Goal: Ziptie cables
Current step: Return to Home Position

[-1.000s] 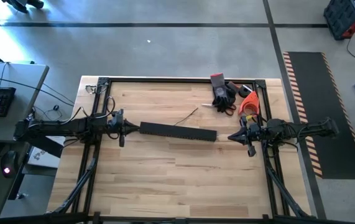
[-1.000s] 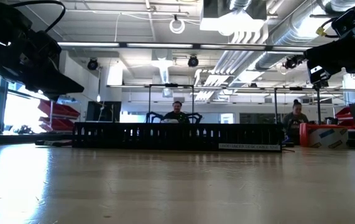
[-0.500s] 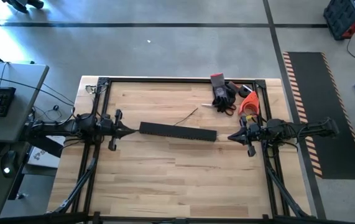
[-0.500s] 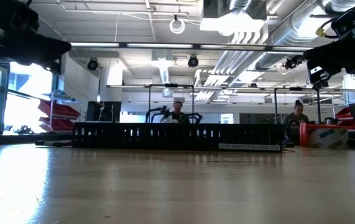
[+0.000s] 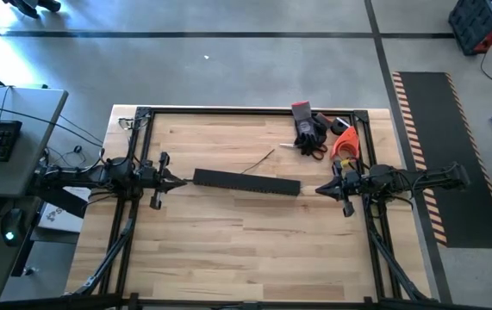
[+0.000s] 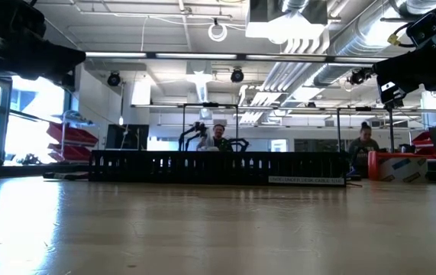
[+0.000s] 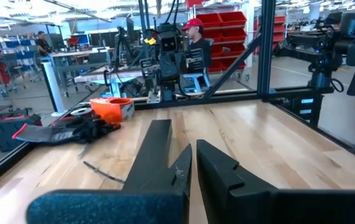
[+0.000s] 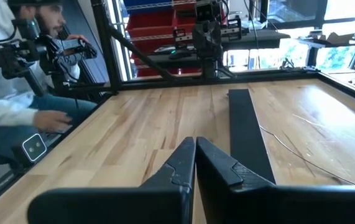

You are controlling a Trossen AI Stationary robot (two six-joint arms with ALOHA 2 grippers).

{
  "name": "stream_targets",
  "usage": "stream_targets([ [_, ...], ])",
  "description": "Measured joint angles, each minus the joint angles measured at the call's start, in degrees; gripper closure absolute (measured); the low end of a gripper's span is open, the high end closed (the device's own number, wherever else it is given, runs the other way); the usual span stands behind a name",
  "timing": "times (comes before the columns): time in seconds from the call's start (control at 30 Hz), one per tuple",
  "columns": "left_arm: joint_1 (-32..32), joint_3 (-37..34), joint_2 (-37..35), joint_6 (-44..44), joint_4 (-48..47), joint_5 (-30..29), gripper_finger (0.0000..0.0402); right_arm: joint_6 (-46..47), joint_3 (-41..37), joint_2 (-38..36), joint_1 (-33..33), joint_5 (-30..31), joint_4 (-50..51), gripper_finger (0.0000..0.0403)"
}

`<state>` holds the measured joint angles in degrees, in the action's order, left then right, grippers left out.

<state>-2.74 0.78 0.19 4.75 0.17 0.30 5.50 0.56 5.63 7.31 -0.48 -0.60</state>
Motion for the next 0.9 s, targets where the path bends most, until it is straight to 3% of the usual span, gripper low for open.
stream_targets([
  [0.77, 0.1, 0.0, 0.7, 0.0, 0.1, -0.1, 0.0401, 0.0, 0.0, 0.0, 0.0, 0.1, 0.0, 0.0403],
  [0.9, -5.8, 0.0, 4.7, -0.1, 0.7, -4.4, 0.0402, 0.0, 0.0, 0.0, 0.0, 0.1, 0.0, 0.0403],
])
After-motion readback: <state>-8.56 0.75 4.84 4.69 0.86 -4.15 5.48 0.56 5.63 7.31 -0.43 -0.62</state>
